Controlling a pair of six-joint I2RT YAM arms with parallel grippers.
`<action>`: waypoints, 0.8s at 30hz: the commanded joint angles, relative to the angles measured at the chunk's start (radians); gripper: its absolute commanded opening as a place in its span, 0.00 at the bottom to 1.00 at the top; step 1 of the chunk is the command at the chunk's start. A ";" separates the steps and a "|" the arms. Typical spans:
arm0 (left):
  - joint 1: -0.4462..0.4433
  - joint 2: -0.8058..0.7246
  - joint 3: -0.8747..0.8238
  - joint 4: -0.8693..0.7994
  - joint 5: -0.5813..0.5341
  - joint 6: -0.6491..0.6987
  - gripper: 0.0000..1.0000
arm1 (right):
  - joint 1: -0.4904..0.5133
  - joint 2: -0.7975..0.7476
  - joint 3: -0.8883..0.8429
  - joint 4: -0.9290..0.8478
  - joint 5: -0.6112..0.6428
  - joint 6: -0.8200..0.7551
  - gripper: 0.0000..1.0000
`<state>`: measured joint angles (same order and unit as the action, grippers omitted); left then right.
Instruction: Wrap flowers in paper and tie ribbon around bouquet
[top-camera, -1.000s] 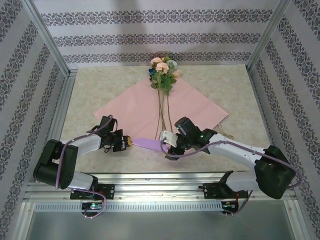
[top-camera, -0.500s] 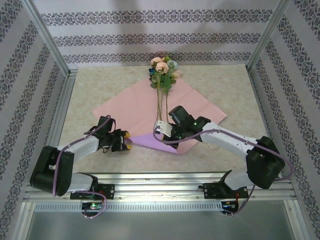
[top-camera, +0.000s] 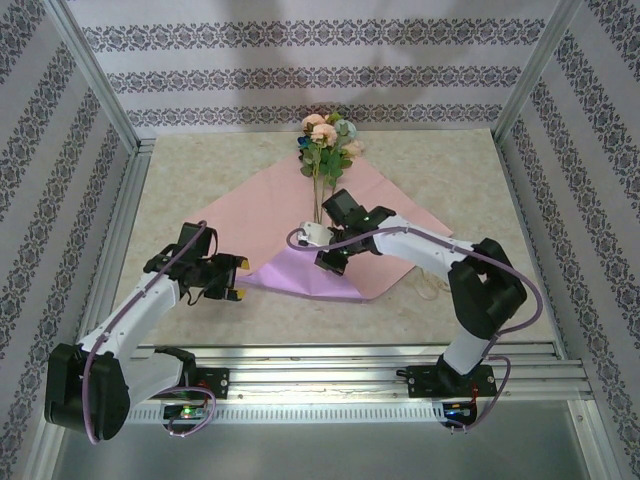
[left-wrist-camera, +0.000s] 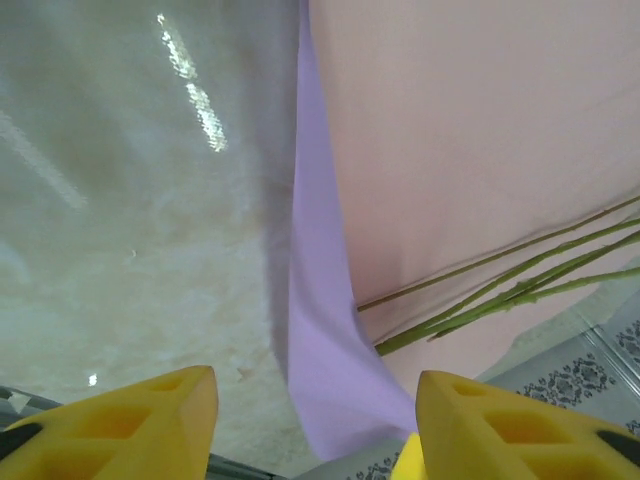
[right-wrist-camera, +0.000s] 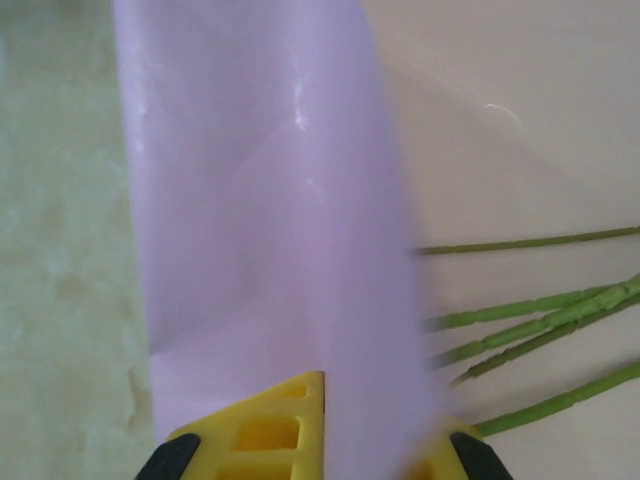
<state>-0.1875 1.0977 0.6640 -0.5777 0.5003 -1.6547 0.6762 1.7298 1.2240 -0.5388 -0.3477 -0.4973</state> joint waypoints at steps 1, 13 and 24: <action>0.003 0.047 0.064 -0.106 0.031 0.091 0.50 | -0.015 0.047 0.070 -0.021 0.038 0.001 0.00; -0.138 0.262 0.258 -0.062 0.043 0.196 0.51 | -0.043 0.167 0.164 -0.040 0.057 0.045 0.00; -0.179 0.496 0.319 0.111 0.068 0.185 0.44 | -0.052 0.216 0.198 -0.052 0.044 0.066 0.00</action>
<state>-0.3470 1.5700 0.9482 -0.5205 0.5541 -1.4803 0.6365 1.9205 1.3926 -0.5812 -0.3035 -0.4484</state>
